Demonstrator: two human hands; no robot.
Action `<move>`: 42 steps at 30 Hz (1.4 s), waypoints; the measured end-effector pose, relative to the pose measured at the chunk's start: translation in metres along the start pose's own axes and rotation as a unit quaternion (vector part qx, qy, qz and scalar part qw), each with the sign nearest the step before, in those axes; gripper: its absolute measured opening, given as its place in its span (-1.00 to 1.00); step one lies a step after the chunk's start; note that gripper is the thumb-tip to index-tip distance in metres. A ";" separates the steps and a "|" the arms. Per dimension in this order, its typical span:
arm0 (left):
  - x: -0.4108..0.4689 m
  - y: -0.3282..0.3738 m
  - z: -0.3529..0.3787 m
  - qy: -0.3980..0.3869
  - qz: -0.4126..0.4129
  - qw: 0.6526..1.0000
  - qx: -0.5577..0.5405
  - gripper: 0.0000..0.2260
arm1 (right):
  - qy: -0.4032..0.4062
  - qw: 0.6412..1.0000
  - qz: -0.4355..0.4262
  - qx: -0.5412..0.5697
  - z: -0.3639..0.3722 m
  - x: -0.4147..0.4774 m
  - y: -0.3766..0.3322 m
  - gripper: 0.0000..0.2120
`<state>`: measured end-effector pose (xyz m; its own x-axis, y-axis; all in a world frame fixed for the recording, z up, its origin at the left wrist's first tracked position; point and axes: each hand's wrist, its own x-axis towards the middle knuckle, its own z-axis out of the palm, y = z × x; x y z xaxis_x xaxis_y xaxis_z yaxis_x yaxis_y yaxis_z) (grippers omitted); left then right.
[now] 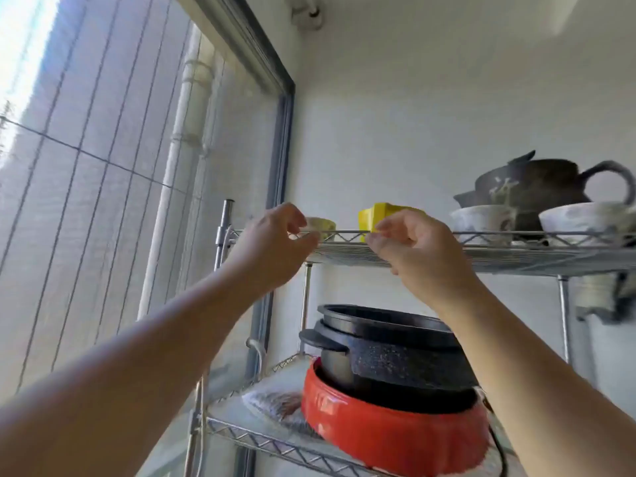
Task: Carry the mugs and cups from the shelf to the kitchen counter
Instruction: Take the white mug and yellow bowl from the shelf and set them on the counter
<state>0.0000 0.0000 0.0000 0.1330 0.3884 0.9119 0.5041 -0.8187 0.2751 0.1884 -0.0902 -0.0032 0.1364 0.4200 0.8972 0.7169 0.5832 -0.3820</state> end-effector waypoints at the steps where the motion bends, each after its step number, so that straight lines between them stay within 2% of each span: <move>1: 0.012 -0.002 0.000 0.002 -0.015 1.000 0.017 -0.76 | 0.010 1.000 0.018 -0.013 -0.002 0.008 -0.001 -0.80; 4: 0.042 -0.005 0.000 -0.019 -0.065 0.996 0.053 -0.73 | 0.039 0.995 0.071 -0.056 -0.008 0.029 -0.005 -0.79; 7: 0.062 -0.012 0.007 -0.037 -0.073 0.992 0.097 -0.74 | 0.053 0.988 0.098 -0.105 -0.010 0.044 -0.008 -0.76; 10: 0.073 -0.015 0.014 -0.068 -0.080 0.985 0.137 -0.69 | 0.043 0.979 0.124 -0.159 -0.009 0.058 -0.008 -0.70; 15: 0.085 -0.011 0.019 -0.112 -0.120 0.977 0.134 -0.59 | 0.006 0.961 0.127 -0.245 -0.002 0.074 -0.012 -0.83; 18: 0.093 -0.004 0.017 -0.155 -0.123 0.969 0.150 -0.48 | -0.036 0.945 0.135 -0.296 0.004 0.082 -0.017 -0.73; 22: 0.105 0.003 0.023 -0.165 -0.121 0.959 0.197 -0.67 | -0.032 0.920 0.115 -0.373 0.013 0.091 -0.017 -0.67; 25: 0.106 0.006 0.030 -0.173 -0.137 0.954 0.204 -0.68 | -0.034 0.911 0.108 -0.397 0.018 0.095 -0.016 -0.62; 31: 0.105 -0.001 0.037 -0.137 -0.140 0.960 0.202 -0.77 | -0.008 0.919 0.100 -0.381 0.017 0.099 -0.004 -0.72; 35: 0.102 -0.007 0.032 -0.083 -0.148 0.980 0.100 -0.78 | 0.015 0.927 0.088 -0.363 0.015 0.100 0.002 -0.67; 39: 0.100 -0.008 0.020 -0.010 -0.106 0.993 0.055 -0.83 | 0.035 0.932 0.044 -0.357 0.002 0.101 -0.004 -0.68; 42: 0.096 -0.006 0.005 0.044 -0.065 0.997 0.028 -0.76 | 0.075 0.937 -0.007 -0.341 -0.015 0.096 -0.013 -0.62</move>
<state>0.0139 0.0447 0.0844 -0.0108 0.4487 0.8936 0.5589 -0.7383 0.3775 0.2029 -0.0680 0.0915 0.1821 0.2826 0.9418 0.9825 -0.0145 -0.1856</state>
